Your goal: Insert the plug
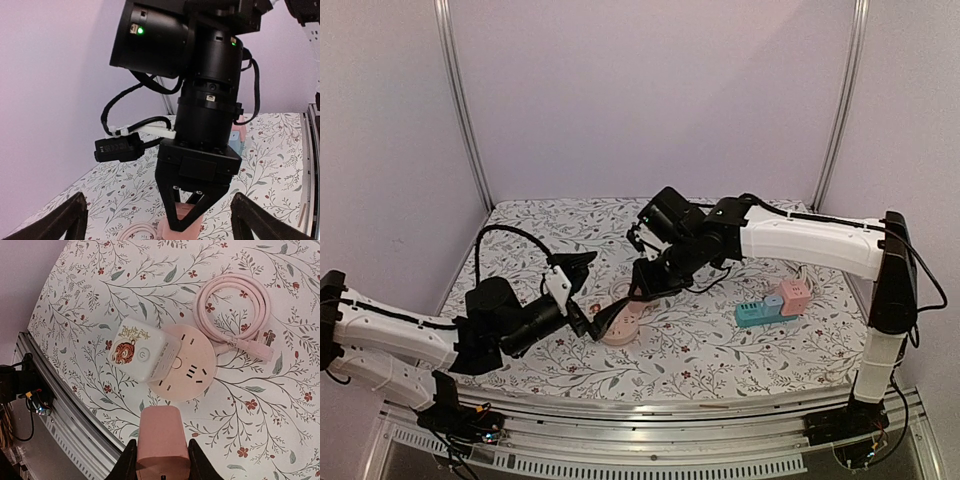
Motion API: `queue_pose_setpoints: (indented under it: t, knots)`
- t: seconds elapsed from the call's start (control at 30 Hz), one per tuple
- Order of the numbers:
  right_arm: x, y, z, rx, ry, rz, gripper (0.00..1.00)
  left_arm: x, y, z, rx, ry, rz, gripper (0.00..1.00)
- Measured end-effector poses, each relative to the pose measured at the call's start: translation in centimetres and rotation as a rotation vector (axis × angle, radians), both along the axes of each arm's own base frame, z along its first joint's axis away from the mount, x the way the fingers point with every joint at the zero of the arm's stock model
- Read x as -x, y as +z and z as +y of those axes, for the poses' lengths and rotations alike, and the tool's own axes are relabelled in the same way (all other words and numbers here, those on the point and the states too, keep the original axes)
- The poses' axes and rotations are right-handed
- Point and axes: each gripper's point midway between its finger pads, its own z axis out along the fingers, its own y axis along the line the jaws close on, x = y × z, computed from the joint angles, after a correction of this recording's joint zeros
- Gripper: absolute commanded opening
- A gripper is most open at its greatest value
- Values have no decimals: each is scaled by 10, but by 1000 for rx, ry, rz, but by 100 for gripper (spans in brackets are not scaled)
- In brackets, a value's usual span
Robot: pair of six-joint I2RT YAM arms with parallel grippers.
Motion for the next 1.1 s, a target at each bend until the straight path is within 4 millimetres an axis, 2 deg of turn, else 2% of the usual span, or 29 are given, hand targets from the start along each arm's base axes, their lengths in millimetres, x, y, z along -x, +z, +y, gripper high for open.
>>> queue_pose_setpoints:
  t: [0.13,0.3,0.6,0.9,1.1]
  knots:
    - [-8,-13,9,14,-41,26,0,-18,5,22,52,87,73,99]
    - [-22,-24,12,44,-137,27,0,-46,4,53,119,213,174,99]
    - [-39,-39,19,68,-251,41,0,-78,-3,98,237,372,313,99]
    - [-35,-77,14,154,-279,101,0,-95,-7,123,314,449,380,99]
    - [-29,-83,16,162,-268,142,0,-98,-6,127,345,452,399,99]
